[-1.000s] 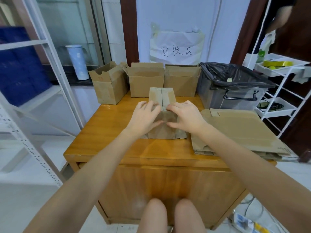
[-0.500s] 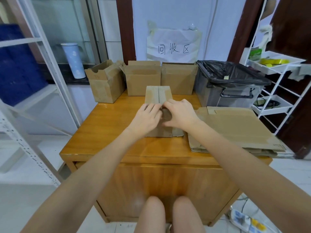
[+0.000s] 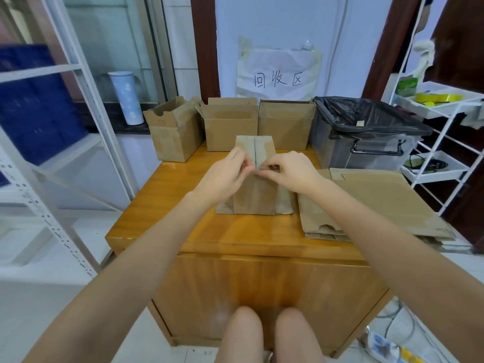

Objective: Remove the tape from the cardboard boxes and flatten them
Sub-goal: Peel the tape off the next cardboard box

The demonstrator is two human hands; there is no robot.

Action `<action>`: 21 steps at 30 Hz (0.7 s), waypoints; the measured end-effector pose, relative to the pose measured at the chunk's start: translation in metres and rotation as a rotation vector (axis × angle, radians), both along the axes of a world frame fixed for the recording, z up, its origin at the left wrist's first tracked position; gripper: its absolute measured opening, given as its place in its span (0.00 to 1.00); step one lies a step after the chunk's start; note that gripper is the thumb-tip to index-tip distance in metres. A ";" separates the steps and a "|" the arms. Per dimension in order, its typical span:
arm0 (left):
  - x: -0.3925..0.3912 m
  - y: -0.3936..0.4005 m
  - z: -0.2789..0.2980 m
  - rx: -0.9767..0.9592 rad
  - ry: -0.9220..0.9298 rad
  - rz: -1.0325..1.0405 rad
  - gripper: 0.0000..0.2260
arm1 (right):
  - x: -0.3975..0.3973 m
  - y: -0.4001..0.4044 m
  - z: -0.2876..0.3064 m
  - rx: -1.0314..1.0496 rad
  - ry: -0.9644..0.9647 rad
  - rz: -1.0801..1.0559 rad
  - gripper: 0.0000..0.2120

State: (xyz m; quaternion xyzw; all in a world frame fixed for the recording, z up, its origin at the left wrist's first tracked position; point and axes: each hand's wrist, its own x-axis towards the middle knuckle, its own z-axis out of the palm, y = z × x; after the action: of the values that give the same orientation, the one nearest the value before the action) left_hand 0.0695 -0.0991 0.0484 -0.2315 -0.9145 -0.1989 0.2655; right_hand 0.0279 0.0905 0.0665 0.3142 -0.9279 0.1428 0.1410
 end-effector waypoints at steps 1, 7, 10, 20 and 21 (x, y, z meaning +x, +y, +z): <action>0.000 -0.003 0.002 0.037 -0.063 -0.015 0.12 | 0.000 0.000 0.002 -0.011 -0.015 0.008 0.15; 0.000 -0.014 0.005 0.100 -0.294 -0.088 0.33 | 0.000 -0.002 0.006 -0.004 -0.049 -0.014 0.13; -0.005 -0.008 -0.005 -0.051 -0.087 0.014 0.20 | 0.001 -0.001 0.007 -0.014 -0.061 -0.010 0.11; -0.011 0.000 -0.002 -0.135 0.105 0.062 0.09 | 0.002 0.000 0.012 0.073 -0.031 -0.008 0.12; -0.010 -0.001 0.000 -0.186 0.125 0.058 0.09 | 0.003 -0.001 0.012 0.086 -0.023 -0.009 0.11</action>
State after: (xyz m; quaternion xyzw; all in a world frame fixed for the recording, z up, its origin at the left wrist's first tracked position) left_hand 0.0593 -0.1000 0.0480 -0.2404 -0.9171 -0.0905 0.3048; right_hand 0.0304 0.0891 0.0785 0.3143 -0.9361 0.1059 0.1173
